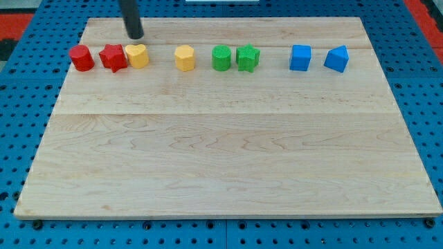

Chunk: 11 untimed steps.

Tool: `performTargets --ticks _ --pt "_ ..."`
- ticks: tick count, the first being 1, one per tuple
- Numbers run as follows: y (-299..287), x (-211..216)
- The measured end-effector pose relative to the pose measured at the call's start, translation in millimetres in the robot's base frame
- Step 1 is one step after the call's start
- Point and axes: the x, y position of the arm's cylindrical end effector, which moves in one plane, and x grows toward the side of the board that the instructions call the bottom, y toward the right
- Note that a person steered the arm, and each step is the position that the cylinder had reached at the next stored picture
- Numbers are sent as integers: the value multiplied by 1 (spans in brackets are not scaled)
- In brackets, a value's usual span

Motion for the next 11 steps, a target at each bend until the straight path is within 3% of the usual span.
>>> performTargets --ticks 1,7,11 --pt "30 -9" --pt "32 -7" --pt "72 -7"
